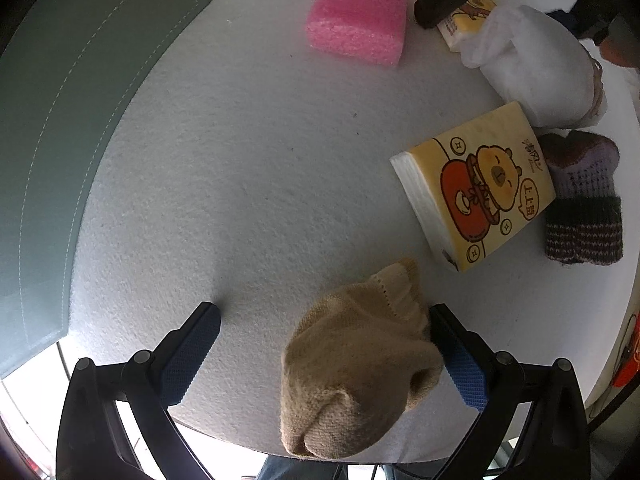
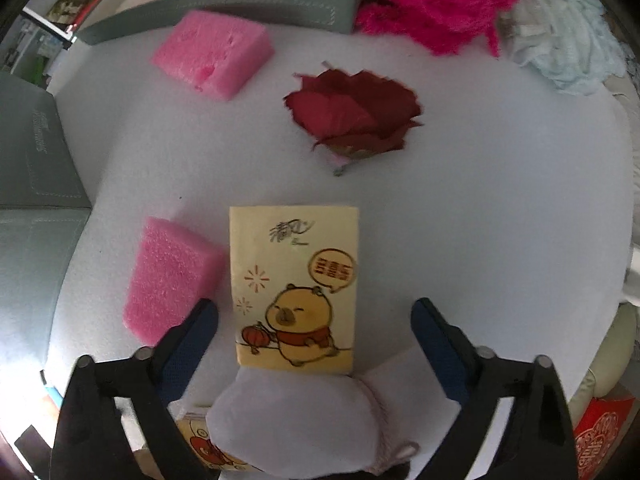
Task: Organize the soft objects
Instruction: 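Grasp the beige glove with the left tool while the right tool grasps the tissue pack, then lift the glove and tissue pack and carry both over the white box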
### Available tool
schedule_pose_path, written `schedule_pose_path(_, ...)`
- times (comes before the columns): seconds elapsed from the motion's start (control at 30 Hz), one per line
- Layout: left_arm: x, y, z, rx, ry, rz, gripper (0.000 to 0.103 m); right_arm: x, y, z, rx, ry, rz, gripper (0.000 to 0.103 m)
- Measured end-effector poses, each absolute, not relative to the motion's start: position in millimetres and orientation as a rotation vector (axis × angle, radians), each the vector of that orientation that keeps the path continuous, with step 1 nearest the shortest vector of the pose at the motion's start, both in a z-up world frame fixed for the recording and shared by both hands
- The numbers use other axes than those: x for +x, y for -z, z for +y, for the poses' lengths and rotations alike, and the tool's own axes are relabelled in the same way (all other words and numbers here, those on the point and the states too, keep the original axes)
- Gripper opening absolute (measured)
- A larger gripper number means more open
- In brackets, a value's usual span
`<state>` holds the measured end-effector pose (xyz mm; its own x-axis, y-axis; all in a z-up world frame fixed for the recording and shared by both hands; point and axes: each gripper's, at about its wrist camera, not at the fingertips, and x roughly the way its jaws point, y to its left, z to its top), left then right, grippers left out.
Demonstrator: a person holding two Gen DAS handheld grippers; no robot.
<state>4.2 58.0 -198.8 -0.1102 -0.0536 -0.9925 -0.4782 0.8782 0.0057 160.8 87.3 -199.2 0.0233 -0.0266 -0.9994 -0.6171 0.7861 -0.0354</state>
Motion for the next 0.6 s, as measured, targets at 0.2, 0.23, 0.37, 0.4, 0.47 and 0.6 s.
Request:
schedule_pose_path(0.2, 8.1, 202.0, 58.2, -0.414, -0.369, 1.669, 0.096, 156.0, 188.1, 91.0, -0.579, -0.519, 1.450, 0.056)
schedule_pose_path(0.23, 7.9, 199.9, 59.3, -0.412, -0.366, 1.663, 0.090, 156.1, 186.8, 89.6, -0.569, -0.514, 1.451, 0.056)
schedule_pose_path(0.37, 6.7, 189.4, 62.6, -0.384, -0.342, 1.644, 0.056, 154.2, 165.7, 79.2, -0.526, -0.486, 1.390, 0.056)
schedule_pose_path(0.4, 6.7, 187.2, 64.2, -0.376, -0.332, 1.646, 0.045, 152.5, 157.8, 76.5, -0.511, -0.488, 1.374, 0.056)
schedule_pose_path(0.47, 5.5, 185.3, 68.6, -0.401, -0.299, 1.649, 0.037, 147.8, 140.6, 72.1, -0.474, -0.497, 1.345, 0.056)
schedule_pose_path(0.6, 2.0, 171.8, 75.9, -0.361, -0.288, 1.637, 0.035, 134.3, 108.9, 63.1, -0.417, -0.522, 1.303, 0.056)
